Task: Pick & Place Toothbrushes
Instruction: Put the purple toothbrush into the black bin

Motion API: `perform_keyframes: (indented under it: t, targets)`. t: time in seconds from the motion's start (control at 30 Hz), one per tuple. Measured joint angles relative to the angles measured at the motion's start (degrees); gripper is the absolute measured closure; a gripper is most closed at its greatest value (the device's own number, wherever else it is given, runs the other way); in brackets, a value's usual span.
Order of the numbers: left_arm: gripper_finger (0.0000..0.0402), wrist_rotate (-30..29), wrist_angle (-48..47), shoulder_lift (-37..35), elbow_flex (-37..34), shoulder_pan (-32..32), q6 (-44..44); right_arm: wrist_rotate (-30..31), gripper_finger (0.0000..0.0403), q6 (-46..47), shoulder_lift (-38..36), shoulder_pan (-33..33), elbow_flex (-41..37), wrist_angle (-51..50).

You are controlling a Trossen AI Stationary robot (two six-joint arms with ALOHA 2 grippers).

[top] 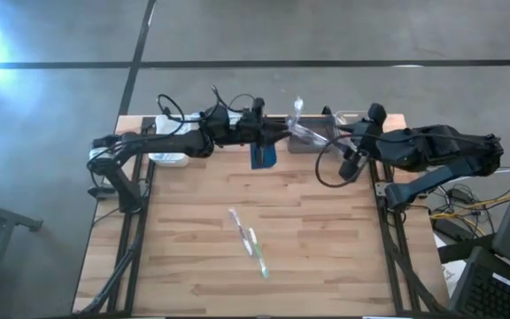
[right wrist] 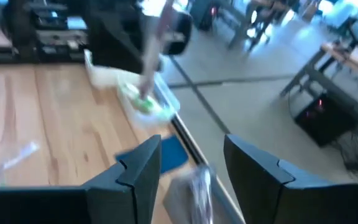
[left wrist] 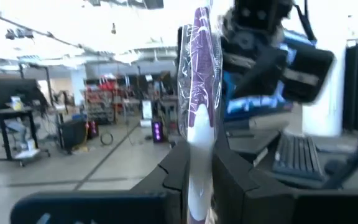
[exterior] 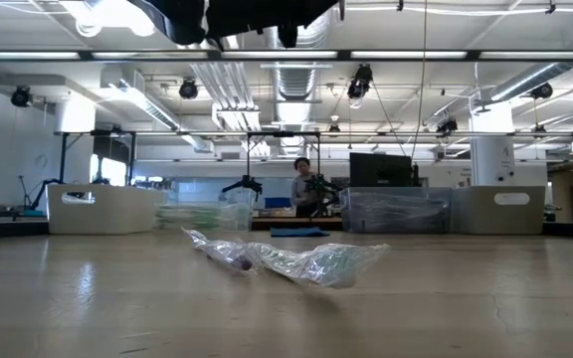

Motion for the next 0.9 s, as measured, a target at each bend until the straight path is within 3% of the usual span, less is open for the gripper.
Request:
perform_keyframes:
  t: [0.27,0.5,0.73,0.9]
  targets:
    - [0.0353,0.00,2.75,-0.02,0.20,0.38,-0.20,0.22,0.0226,-7.14,4.70,-2.80,0.00,15.30]
    - [0.0353,-0.27,4.51,-0.03,2.81,0.40,0.86,1.08,0.0232,-0.46,6.29,-7.06,-0.02,21.04]
    - [0.0353,-4.11,4.29,-0.04,3.89,0.86,3.58,-4.29,0.0213,-0.99,8.25,-8.95,-0.02,28.43]
    - [0.0353,-4.39,4.16,-0.04,3.89,1.00,2.24,-4.79,0.0200,-5.02,10.79,-9.41,0.00,32.13]
